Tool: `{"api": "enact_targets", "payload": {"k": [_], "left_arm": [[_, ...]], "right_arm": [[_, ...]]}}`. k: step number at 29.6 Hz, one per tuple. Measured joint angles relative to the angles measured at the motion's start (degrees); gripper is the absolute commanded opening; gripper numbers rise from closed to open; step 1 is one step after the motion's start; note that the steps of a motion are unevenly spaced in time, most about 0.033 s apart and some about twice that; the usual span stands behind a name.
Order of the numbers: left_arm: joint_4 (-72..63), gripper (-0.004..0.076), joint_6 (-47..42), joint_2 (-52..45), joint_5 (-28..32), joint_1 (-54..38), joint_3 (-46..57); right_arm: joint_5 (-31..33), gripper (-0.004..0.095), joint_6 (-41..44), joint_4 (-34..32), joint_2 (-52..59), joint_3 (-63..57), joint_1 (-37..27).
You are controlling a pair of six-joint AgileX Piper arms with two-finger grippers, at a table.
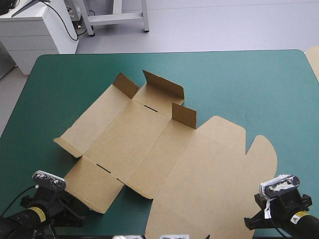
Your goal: Fold the box
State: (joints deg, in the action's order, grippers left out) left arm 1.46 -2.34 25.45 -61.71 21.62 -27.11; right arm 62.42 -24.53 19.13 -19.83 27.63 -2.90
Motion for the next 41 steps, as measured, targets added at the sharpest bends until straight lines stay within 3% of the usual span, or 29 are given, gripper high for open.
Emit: {"api": "enact_targets", "payload": {"k": [14, 21, 28, 32, 36, 41], "left_arm": [[0.0, -0.0008, 0.1, 0.0, 0.0, 0.0, 0.0], [0.0, -0.0008, 0.1, 0.0, 0.0, 0.0, 0.0], [0.0, -0.0008, 0.1, 0.0, 0.0, 0.0, 0.0], [0.0, -0.0008, 0.1, 0.0, 0.0, 0.0, 0.0], [0.0, -0.0008, 0.1, 0.0, 0.0, 0.0, 0.0], [0.0, -0.0008, 0.1, 0.0, 0.0, 0.0, 0.0]], "right_arm": [[0.1, -0.0016, -0.3, 0.0, 0.0, 0.3, 0.0], [0.0, -0.0016, -1.4, -0.2, -1.5, 6.7, 0.0], [-0.3, -0.0016, -3.8, 0.0, -11.0, 16.7, 0.0], [-3.9, -0.0016, -7.2, 0.3, -16.5, 22.3, 0.0], [-5.8, -0.0016, -9.1, 3.0, -23.3, 29.0, 0.0], [-4.0, -0.0014, -12.4, 8.2, -33.2, 38.2, 0.0]]}}
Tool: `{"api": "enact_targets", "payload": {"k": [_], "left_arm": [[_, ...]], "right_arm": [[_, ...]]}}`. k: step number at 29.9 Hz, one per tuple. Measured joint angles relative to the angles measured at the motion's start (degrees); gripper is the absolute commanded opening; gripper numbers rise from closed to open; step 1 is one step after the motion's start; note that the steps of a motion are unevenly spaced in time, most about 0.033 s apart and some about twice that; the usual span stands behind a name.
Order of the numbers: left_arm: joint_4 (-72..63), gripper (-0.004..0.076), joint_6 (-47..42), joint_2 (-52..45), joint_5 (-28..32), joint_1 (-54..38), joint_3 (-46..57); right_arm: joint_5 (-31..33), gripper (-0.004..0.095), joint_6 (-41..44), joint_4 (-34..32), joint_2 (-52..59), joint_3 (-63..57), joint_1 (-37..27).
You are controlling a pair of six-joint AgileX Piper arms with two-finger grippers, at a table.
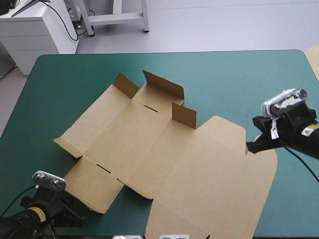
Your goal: Fold the box
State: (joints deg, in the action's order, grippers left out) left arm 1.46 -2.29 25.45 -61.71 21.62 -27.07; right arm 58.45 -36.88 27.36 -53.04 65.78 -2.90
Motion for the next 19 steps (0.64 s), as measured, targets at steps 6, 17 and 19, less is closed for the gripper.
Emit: {"api": "enact_targets", "payload": {"k": [6, 17, 19], "left_arm": [[0.0, -0.0008, -0.1, 0.0, -0.1, 0.0, 0.0], [0.1, -0.0008, -0.2, 0.0, -0.2, 0.0, 0.0], [0.1, -0.0008, -0.2, 0.0, -0.2, 0.0, 0.0]], "right_arm": [[3.1, 0.0053, -1.1, 3.9, -13.1, 10.2, 0.0], [5.5, 0.034, -2.6, 2.4, -33.4, 23.5, 10.1], [5.7, 0.0353, -2.8, 1.0, -36.8, 26.4, 13.0]]}}
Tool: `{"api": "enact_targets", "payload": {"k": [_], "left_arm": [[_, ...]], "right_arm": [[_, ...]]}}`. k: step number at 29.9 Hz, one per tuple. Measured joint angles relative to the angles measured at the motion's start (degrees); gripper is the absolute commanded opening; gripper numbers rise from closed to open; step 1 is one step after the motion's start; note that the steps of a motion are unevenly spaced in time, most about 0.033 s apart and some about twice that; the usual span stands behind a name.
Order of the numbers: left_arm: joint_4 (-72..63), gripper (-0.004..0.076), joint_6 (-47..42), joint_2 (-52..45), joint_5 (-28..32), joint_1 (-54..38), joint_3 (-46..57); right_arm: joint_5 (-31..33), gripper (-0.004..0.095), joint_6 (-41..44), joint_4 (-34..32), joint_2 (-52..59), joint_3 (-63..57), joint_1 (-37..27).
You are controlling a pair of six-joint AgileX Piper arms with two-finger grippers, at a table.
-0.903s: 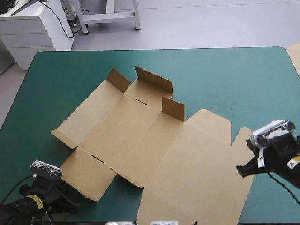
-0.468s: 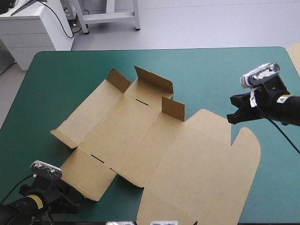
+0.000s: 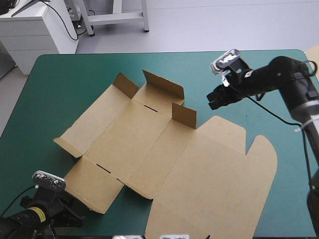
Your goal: Fold the box
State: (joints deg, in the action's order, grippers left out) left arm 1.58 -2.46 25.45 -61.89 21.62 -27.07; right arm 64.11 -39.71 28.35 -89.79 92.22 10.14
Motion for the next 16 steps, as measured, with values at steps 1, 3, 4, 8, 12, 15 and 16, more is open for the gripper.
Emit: {"api": "enact_targets", "payload": {"k": [1, 3, 4, 8, 12, 15, 16], "left_arm": [[0.0, -0.0008, 0.0, 0.0, 0.0, 0.0, 0.0], [0.0, -0.0008, 0.0, 0.0, 0.0, 0.0, 0.0], [0.0, -0.0008, 0.0, 0.0, 0.0, 0.0, 0.0], [0.0, -0.0008, 0.0, 0.0, 0.0, 0.0, 0.0], [0.0, -0.0008, 0.0, 0.0, 0.0, 0.0, 0.0], [0.0, -0.0008, 0.0, 0.0, 0.0, 0.0, 0.0], [0.0, -0.0008, 0.0, 0.0, 0.0, 0.0, 0.0]], "right_arm": [[0.5, 0.0369, -0.1, -0.8, -1.9, 1.7, 1.3], [2.4, 0.0418, -0.1, -2.3, -5.3, 4.7, 3.4], [3.1, 0.0443, -0.1, -3.0, -7.6, 6.6, 4.5], [4.5, 0.0489, -0.1, -5.2, -14.0, 11.5, 7.0], [4.6, 0.049, -0.1, -6.0, -18.5, 14.3, 8.6], [4.5, 0.049, -0.3, -6.4, -20.9, 15.2, 9.3], [4.5, 0.049, -0.5, -6.5, -21.5, 15.3, 9.5]]}}
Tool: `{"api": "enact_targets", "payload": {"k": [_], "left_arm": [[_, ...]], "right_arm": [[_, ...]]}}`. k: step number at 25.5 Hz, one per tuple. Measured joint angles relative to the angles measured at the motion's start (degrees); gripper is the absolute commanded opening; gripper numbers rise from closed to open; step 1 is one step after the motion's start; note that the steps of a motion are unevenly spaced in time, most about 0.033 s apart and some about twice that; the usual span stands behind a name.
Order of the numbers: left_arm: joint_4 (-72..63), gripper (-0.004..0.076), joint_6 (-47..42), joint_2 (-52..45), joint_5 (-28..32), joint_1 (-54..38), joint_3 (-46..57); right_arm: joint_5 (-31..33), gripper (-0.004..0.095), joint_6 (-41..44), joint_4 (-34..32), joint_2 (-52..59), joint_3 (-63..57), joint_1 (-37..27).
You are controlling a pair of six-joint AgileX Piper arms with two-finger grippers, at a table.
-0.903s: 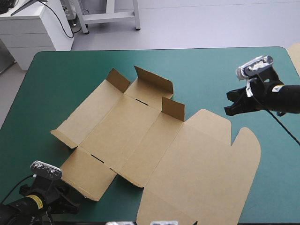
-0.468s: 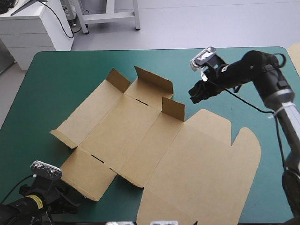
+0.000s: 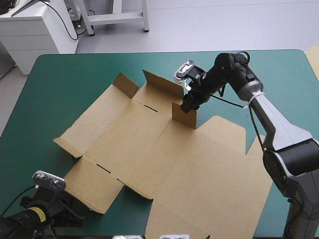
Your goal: Fold the box
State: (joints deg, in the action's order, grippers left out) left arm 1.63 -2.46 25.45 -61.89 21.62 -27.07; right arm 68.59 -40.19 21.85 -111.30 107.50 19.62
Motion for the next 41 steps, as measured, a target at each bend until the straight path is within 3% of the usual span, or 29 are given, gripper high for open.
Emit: {"api": "enact_targets", "payload": {"k": [18, 22, 27, 34, 38, 41], "left_arm": [[0.0, -0.0008, -0.1, 0.0, 0.0, 0.0, 0.0], [0.0, -0.0008, -0.2, 0.0, 0.0, 0.0, 0.0], [0.0, -0.0008, -0.2, 0.0, 0.0, 0.0, 0.0], [0.0, -0.0008, -0.2, 0.0, 0.0, 0.0, 0.0], [0.0, -0.0008, -0.2, 0.0, 0.1, 0.0, 0.0], [0.0, -0.0008, -0.2, 0.0, 0.1, 0.0, 0.0]], "right_arm": [[-0.9, 0.0479, -2.4, -0.2, -7.6, 0.9, 0.3], [-1.0, 0.0334, -2.4, -0.2, -8.4, 0.9, 1.5], [-2.5, -0.0026, -2.4, -0.5, -8.8, 0.9, 3.0], [-4.8, -0.0021, -7.3, -3.7, -9.1, 1.3, 3.5], [-5.2, -0.0021, -15.3, -10.3, -9.2, 4.2, 3.5], [-5.3, -0.0021, -21.5, -11.0, -9.2, 7.8, 3.5]]}}
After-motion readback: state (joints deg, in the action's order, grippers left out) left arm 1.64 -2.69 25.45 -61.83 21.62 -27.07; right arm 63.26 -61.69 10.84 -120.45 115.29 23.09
